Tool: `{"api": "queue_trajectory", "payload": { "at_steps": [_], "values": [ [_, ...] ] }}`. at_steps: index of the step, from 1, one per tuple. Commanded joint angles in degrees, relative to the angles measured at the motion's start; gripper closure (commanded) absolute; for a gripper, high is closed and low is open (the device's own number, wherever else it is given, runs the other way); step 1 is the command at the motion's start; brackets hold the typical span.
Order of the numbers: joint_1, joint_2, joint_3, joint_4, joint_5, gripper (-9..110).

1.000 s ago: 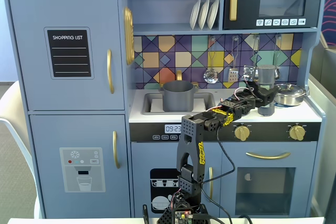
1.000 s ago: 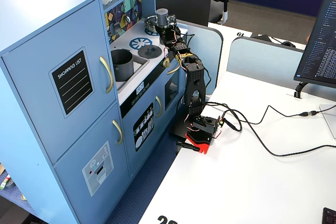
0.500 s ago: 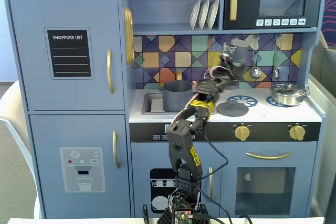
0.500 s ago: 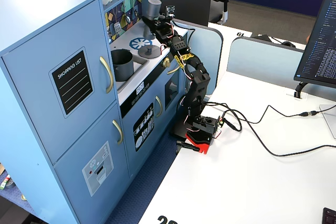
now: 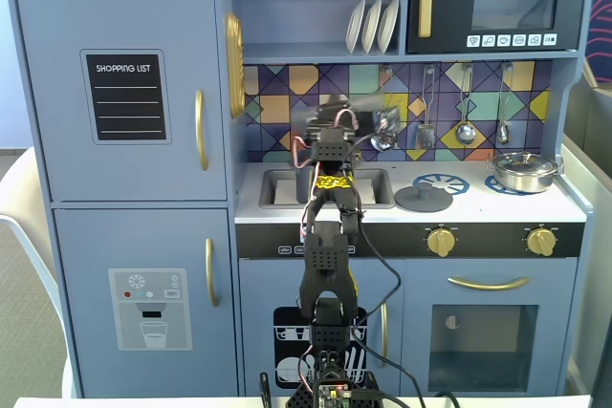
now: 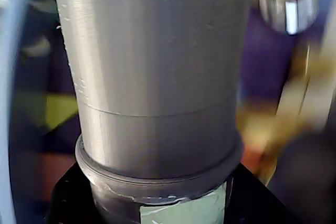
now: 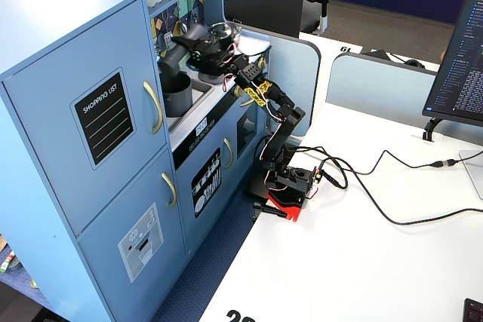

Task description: Put salt in the gray recipient

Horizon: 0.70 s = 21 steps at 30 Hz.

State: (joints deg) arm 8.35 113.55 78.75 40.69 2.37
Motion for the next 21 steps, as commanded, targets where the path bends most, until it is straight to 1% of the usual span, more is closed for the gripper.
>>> {"api": "queue_trajectory", "payload": {
  "at_steps": [1, 4, 8, 11, 15, 19, 21],
  "values": [
    [-5.4, -0.4, -6.4, -0.5, 17.0, 101],
    [-8.7, -0.9, -7.1, -3.0, 26.2, 101],
    [-11.6, -2.7, -9.6, -5.0, 35.9, 101],
    [-11.5, -4.8, -11.3, -6.0, 41.6, 101],
    [-9.7, -5.1, -10.5, -11.6, 49.7, 101],
    [-9.1, -5.4, -10.7, -10.5, 53.3, 101],
    [-8.7, -6.5, -13.0, -5.1, 53.6, 101]
  ]
}}
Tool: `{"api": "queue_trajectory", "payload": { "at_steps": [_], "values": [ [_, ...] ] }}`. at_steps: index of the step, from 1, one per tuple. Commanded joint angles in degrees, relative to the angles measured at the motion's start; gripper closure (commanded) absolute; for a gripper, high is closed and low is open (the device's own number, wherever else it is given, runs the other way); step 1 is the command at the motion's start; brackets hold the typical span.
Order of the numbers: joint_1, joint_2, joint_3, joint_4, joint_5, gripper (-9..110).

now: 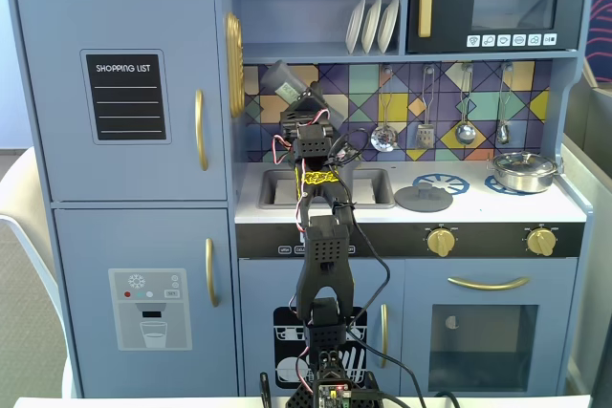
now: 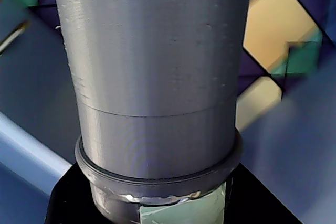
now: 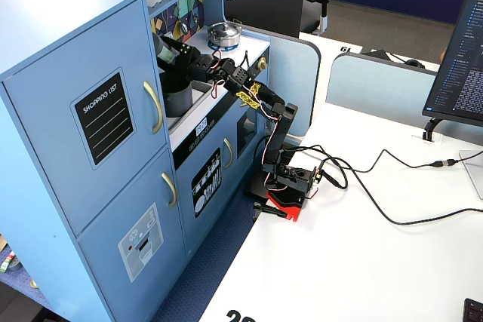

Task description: Put salt in the gray recipient

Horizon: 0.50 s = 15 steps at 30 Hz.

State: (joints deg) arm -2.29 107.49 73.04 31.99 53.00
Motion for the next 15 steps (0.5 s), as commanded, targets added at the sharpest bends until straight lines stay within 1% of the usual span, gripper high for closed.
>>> {"api": "queue_trajectory", "payload": {
  "at_steps": [1, 4, 6, 8, 10, 11, 13, 14, 15],
  "values": [
    [2.2, -1.7, -10.1, 8.5, 3.7, 101],
    [2.9, -6.3, -19.5, 21.6, 6.0, 101],
    [3.1, -7.6, -21.5, 23.9, 6.3, 101],
    [3.1, -7.6, -20.8, 22.8, 6.4, 101],
    [3.0, -6.5, -18.0, 18.2, 5.8, 101],
    [2.6, -4.3, -13.4, 12.1, 4.8, 101],
    [1.6, 1.8, -0.4, -6.0, 0.9, 101],
    [0.8, 3.3, 2.5, -10.5, -0.6, 101],
    [0.0, 3.5, 2.8, -10.8, -1.0, 101]
  ]
}}
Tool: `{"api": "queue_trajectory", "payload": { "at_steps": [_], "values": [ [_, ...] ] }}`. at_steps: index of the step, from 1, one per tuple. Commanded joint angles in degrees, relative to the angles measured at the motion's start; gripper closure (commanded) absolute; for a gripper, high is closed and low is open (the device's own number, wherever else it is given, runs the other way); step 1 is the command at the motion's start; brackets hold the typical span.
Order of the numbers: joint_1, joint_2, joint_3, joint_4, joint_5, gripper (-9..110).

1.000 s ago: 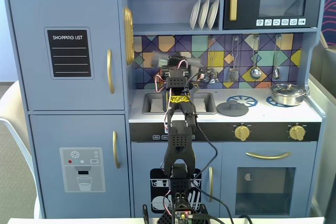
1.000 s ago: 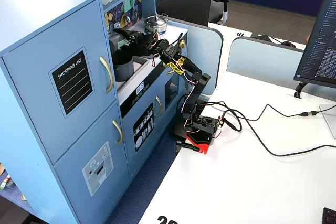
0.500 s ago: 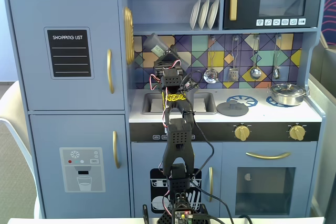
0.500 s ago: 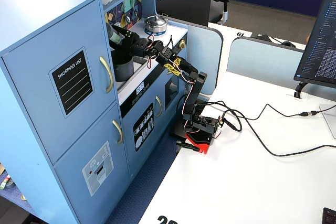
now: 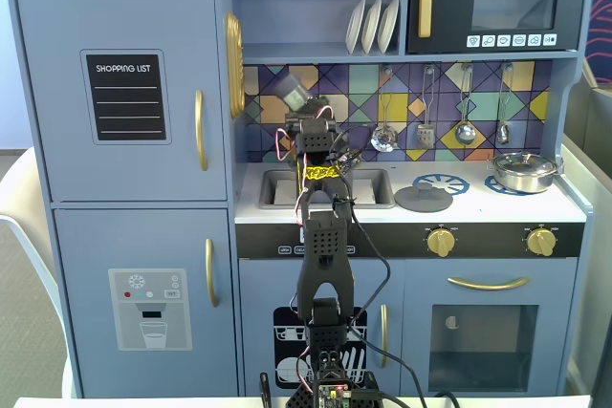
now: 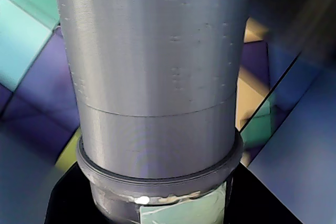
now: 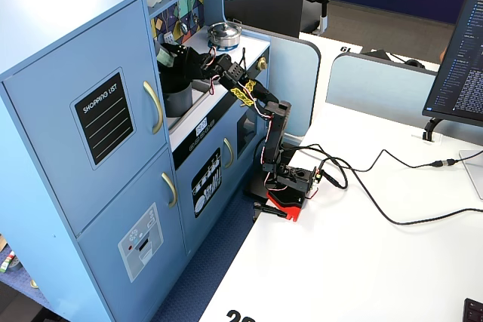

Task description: Put salt in the gray recipient

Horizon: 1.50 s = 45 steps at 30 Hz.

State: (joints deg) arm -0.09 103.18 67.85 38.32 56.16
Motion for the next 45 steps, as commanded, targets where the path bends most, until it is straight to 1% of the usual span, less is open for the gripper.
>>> {"api": "queue_trajectory", "payload": {
  "at_steps": [1, 4, 6, 8, 10, 11, 13, 17, 18, 20, 21, 27, 28, 32, 33, 38, 39, 40, 42, 43, 45],
  "values": [
    [-2.8, 7.8, 7.9, -16.1, -3.9, 101],
    [-2.9, 7.8, 9.1, -15.0, -1.7, 101],
    [-2.5, 6.6, 6.9, -9.8, -0.4, 101],
    [-2.4, 1.8, -2.7, 3.3, 1.8, 101],
    [-1.8, -5.8, -17.1, 19.4, 5.3, 101],
    [-1.6, -8.2, -20.9, 23.0, 6.2, 101],
    [-0.6, -7.7, -18.2, 20.9, 7.1, 101],
    [-0.9, -3.2, -8.1, 9.6, 5.3, 101],
    [-1.0, -1.6, -4.6, 4.2, 4.7, 101],
    [-0.7, 2.5, 4.7, -11.7, 2.7, 101],
    [-0.7, 3.0, 6.1, -16.1, 1.8, 101],
    [-1.2, 1.1, 2.1, -12.2, 1.2, 101],
    [-1.2, 0.2, 0.0, -8.5, 2.0, 101],
    [-1.3, -8.0, -17.1, 15.8, 6.9, 101],
    [-1.3, -8.7, -18.0, 17.8, 7.7, 101],
    [-1.1, -6.2, -12.2, 11.2, 6.8, 101],
    [-1.3, -5.2, -9.9, 7.2, 5.5, 101],
    [-1.3, -3.6, -6.1, 0.6, 3.9, 101],
    [-1.2, 0.4, 3.3, -16.8, -1.0, 101],
    [-1.2, 0.6, 3.4, -18.5, -2.5, 101],
    [-1.3, -0.4, 0.1, -15.1, -4.4, 101]
  ]
}}
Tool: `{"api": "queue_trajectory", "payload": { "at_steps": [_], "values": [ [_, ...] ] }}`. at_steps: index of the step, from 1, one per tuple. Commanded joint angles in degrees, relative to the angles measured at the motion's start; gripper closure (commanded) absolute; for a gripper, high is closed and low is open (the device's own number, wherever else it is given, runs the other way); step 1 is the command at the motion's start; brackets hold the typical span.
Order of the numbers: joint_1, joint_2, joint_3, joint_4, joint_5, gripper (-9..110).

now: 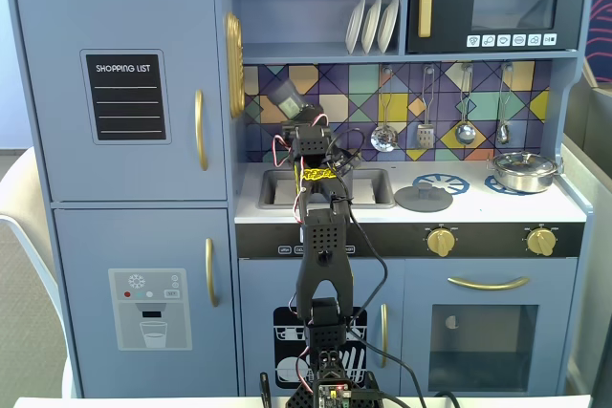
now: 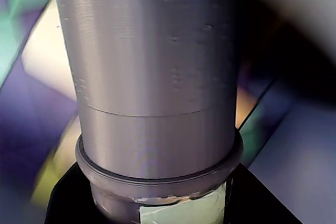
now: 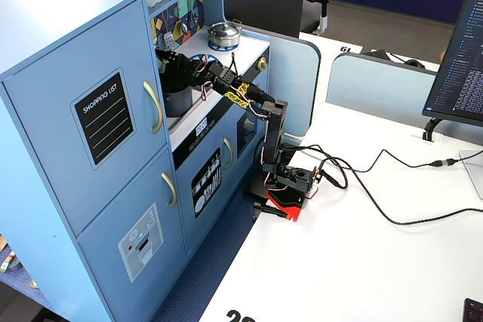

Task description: Put salt in the gray recipient

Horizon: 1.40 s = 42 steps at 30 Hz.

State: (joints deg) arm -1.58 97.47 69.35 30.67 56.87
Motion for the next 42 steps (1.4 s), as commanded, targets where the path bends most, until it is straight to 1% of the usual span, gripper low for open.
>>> {"api": "queue_trajectory", "payload": {
  "at_steps": [1, 5, 8, 10, 15, 17, 20, 25, 27, 30, 33, 38, 42],
  "values": [
    [0.2, 5.3, -1.6, -6.9, -6.4, 101],
    [2.2, 6.3, -1.9, -3.2, -14.8, 101],
    [6.8, 7.7, -2.2, 1.2, -25.7, 101],
    [10.7, 8.8, -2.2, 3.6, -35.3, 101],
    [23.3, 9.7, -2.1, 6.4, -70.8, 101],
    [29.2, 9.7, -1.8, 5.2, -87.7, 101],
    [37.5, 10.0, 0.2, -0.9, -111.6, 101],
    [45.9, 11.5, 10.2, -19.8, -136.3, 101],
    [47.5, 11.5, 12.7, -23.6, -141.5, 101],
    [48.9, 10.8, 14.7, -23.5, -148.4, 101],
    [49.3, 10.1, 16.3, -23.6, -151.0, 101],
    [49.5, 9.7, 20.0, -25.6, -150.9, 101],
    [50.2, 8.0, 20.0, -26.1, -149.5, 101]
  ]
}}
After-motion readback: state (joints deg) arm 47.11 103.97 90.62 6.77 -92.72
